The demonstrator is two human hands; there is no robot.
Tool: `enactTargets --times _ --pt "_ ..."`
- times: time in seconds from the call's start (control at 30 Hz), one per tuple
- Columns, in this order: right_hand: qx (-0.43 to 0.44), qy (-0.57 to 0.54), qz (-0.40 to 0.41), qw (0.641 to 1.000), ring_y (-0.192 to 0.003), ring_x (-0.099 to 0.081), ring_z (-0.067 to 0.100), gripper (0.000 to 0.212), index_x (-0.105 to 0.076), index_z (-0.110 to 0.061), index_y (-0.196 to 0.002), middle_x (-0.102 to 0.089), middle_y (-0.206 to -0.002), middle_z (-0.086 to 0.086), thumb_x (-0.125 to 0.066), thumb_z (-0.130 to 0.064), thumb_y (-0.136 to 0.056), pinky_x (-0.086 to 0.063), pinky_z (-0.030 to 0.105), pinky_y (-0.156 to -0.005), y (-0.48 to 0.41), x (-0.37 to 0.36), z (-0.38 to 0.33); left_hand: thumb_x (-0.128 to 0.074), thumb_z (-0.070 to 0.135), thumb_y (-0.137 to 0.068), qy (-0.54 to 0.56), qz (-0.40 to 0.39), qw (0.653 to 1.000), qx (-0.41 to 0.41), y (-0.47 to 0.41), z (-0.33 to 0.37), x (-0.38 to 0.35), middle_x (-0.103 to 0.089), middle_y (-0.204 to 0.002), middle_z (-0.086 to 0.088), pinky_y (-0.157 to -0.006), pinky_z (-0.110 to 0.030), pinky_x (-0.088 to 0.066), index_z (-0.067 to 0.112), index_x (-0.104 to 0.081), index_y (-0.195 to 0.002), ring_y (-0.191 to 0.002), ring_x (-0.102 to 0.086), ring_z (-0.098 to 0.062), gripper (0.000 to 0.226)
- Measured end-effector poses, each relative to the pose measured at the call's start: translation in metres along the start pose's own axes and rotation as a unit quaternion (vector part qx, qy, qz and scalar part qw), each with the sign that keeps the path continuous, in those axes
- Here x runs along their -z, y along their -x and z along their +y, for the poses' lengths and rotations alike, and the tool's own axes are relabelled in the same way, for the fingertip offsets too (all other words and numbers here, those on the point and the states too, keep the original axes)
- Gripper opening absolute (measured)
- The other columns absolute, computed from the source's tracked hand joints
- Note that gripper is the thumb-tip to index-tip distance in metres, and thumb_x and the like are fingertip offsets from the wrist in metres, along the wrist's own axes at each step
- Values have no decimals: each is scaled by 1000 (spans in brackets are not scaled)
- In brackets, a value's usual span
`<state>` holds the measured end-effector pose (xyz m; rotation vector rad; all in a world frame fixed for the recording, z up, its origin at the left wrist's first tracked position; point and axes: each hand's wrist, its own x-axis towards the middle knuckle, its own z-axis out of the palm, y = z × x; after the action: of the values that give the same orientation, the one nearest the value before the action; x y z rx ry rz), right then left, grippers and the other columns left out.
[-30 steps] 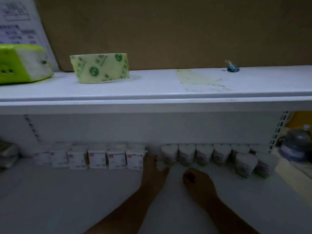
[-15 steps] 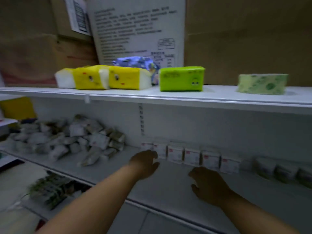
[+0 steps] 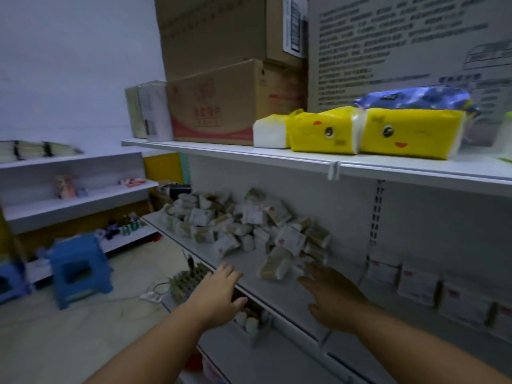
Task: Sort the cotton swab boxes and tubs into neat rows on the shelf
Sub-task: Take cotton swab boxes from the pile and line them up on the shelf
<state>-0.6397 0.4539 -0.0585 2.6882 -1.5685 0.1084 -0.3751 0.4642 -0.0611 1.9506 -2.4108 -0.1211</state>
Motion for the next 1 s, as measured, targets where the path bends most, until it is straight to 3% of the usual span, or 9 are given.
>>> enactTargets --times 0.17,0.27,0.47,0.6,0.77,0.87,1.0 --pt "53 -2 48 997 -145 -5 19 58 -24 -19 -148 -3 -159 4 -42 -34 -94 -12 34 -116 -105 1 -9 -42 50 -94 -13 16 999 50 -29 -61 25 -8 -159 1 -117 -36 -10 26 -16 -150 -146 -2 -18 67" --pt "99 4 95 991 -145 -9 22 57 -30 -14 -146 -11 -158 9 -44 -29 -92 -12 34 -116 -163 4 -23 -44 44 -95 -20 21 997 77 -46 -96 51 -14 -158 1 -115 -31 -15 24 -18 -150 -145 -11 -17 64" --pt "167 -8 114 979 -144 -11 21 54 -35 -20 -143 -17 -156 5 -45 -33 -91 -14 33 -116 -261 17 -60 -50 39 -92 -32 29 991 129 -63 -157 70 -28 -151 1 -108 -30 -29 28 -25 -147 -135 -30 -18 61" --pt "157 -29 121 980 -140 -21 24 54 -37 -22 -142 -23 -153 2 -46 -36 -91 -29 39 -111 -305 15 -83 -50 40 -92 -51 27 988 144 -82 -204 80 -28 -150 1 -108 -32 -31 28 -27 -146 -134 -31 -19 60" --pt "144 -28 82 986 -143 -14 21 53 -36 -23 -142 -11 -156 1 -47 -38 -92 -30 36 -110 -365 4 -100 -49 42 -92 -29 37 992 116 -124 -265 81 -41 -138 2 -102 -31 -38 26 -41 -138 -124 -41 -16 50" --pt "124 -23 93 988 -139 -24 20 50 -39 -21 -140 -16 -154 2 -46 -35 -92 -34 31 -106 -401 1 -113 -49 41 -93 2 35 995 90 -149 -305 79 -44 -133 0 -98 -29 -39 23 -44 -136 -119 -43 -17 46" --pt "68 -33 68 995 -139 -24 20 50 -40 -17 -139 -21 -153 5 -49 -33 -92 -30 30 -107 -445 1 -136 -50 39 -93 54 25 996 60 -178 -356 78 -46 -133 -1 -100 -29 -39 24 -46 -134 -120 -44 -17 45"
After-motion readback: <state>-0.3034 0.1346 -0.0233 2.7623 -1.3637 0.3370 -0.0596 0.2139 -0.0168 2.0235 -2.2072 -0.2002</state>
